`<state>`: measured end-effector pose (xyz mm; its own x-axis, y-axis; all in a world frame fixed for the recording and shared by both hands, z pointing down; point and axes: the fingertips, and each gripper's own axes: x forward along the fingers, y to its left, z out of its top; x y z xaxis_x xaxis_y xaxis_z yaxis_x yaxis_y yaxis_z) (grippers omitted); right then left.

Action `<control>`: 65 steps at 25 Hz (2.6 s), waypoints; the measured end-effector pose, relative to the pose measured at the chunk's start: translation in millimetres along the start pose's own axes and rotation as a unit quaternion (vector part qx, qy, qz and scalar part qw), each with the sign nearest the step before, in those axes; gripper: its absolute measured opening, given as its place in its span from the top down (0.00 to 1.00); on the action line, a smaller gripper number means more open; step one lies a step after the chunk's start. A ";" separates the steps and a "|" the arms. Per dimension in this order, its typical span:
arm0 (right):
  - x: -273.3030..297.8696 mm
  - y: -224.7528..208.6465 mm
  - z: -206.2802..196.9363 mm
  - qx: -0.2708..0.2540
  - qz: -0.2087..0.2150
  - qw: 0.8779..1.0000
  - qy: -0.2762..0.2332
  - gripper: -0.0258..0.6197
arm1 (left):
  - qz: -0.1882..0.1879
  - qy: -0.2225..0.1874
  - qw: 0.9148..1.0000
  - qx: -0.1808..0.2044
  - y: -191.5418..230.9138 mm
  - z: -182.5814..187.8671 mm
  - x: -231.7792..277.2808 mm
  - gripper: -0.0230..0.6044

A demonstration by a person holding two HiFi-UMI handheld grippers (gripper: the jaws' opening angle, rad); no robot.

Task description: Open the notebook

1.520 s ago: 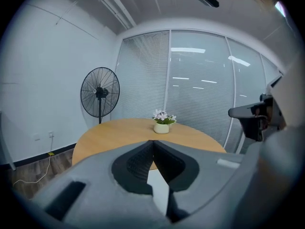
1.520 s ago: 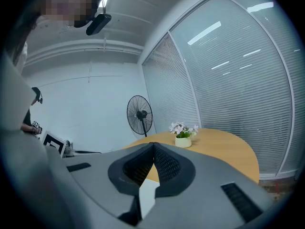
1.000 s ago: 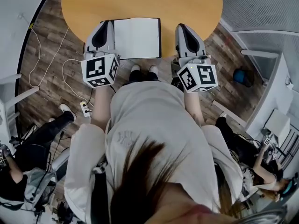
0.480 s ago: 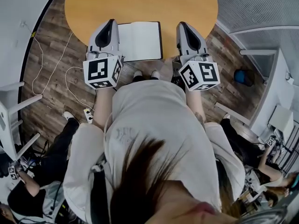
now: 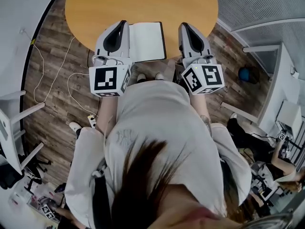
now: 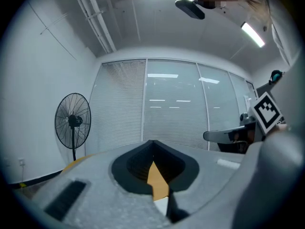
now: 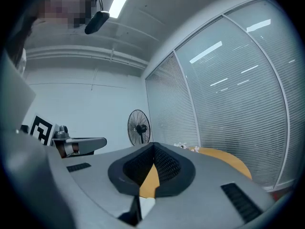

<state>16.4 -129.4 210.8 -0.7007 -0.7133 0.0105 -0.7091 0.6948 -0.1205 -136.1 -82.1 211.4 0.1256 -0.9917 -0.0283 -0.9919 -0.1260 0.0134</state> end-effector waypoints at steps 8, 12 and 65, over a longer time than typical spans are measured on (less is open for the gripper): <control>-14.5 -1.1 -4.8 -0.001 -0.016 1.000 0.004 0.96 | -0.029 -0.012 0.999 0.004 -24.7 5.9 -2.1 0.94; -21.8 -0.7 -5.5 -0.004 -0.022 1.000 0.002 0.96 | -0.038 -0.014 0.999 0.006 -29.7 5.0 -3.9 0.94; -21.5 -5.3 -17.1 -0.008 -0.050 0.998 0.024 0.96 | -0.044 0.007 0.999 -0.023 -18.7 -17.6 -7.4 0.94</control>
<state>33.8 -116.1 228.2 -0.6296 -0.7739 0.0685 -0.7761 0.6225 -0.1007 -118.2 -72.8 229.0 0.2133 -0.9768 -0.0180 -0.9752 -0.2140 0.0569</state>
